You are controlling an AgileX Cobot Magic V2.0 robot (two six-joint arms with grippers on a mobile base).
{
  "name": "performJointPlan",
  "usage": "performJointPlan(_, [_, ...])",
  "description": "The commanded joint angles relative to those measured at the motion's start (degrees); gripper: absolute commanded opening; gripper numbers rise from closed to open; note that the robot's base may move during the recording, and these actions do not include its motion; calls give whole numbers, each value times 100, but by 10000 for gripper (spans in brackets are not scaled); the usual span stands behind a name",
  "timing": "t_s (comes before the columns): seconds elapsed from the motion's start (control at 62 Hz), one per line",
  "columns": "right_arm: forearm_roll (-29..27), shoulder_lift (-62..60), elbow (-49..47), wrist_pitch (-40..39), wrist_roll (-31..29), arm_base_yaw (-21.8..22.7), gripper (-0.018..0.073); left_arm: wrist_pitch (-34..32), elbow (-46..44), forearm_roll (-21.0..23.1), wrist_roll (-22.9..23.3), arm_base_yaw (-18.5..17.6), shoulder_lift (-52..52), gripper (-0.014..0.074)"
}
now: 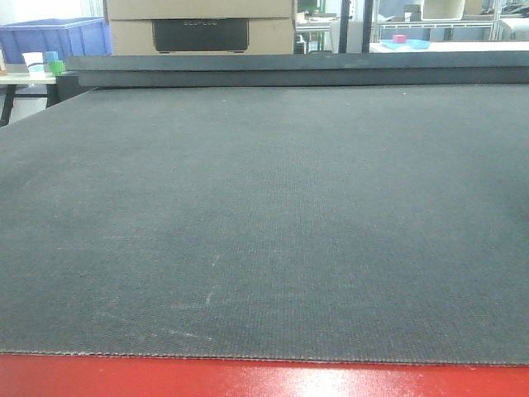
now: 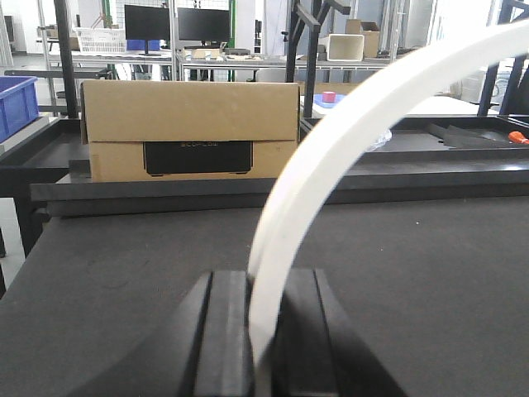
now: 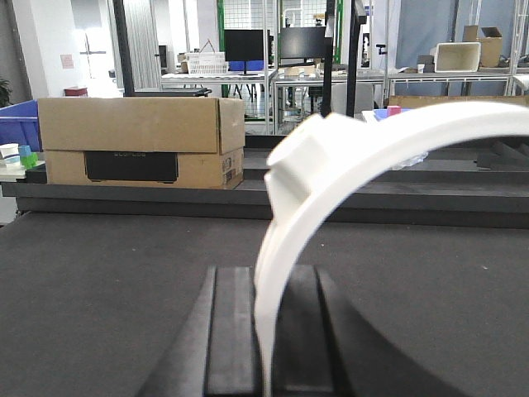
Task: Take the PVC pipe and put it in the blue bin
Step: 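Raise both held clamps and hold them while the base backs away, then drive the base backward along the red table frame holding both clamps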
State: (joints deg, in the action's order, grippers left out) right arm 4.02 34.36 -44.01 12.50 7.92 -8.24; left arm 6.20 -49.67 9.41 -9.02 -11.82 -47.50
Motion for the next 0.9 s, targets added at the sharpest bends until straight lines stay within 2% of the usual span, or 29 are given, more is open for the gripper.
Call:
performJointPlan(0.0, [34, -22, 10, -142, -60, 33, -160, -158, -16, 30, -2, -26, 30, -111])
performJointPlan(0.887, [34, -22, 10, -142, -60, 33, -160, -158, -16, 30, -2, -26, 30, -111])
